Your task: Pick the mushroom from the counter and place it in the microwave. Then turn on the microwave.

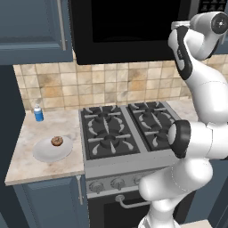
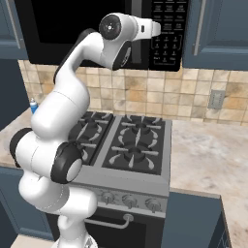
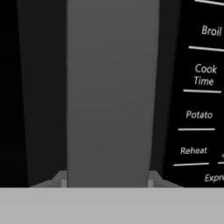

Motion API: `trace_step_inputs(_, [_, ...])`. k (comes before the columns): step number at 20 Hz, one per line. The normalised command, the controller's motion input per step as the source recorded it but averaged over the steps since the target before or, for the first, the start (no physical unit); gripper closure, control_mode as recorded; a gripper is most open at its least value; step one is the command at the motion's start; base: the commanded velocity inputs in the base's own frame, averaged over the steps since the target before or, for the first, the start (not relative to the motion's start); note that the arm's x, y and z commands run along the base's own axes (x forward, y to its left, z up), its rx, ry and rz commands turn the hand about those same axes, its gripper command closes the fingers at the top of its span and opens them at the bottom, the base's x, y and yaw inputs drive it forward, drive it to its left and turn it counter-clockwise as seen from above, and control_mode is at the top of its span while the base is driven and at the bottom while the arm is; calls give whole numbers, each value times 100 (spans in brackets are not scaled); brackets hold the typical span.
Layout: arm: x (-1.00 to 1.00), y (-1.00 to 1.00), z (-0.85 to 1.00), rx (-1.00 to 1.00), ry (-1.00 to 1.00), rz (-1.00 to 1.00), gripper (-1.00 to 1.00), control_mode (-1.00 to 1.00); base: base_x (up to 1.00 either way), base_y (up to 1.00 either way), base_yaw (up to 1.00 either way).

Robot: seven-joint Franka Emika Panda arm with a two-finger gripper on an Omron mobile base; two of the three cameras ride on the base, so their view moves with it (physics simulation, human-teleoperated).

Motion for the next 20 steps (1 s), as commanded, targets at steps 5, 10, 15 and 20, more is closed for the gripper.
trace_step_inputs(5, [-11, 0, 0, 0, 0, 0, 100, -100, 0, 0, 0])
trace_step_inputs(10, [-34, 0, 0, 0, 0, 0, 100, -100, 0, 0, 0])
trace_step_inputs(15, [-41, 0, 0, 0, -2, 0, 100, -100, 0, 0, 0])
trace_step_inputs(20, [-41, 0, 0, 0, -4, 0, 100, -100, 0, 0, 0])
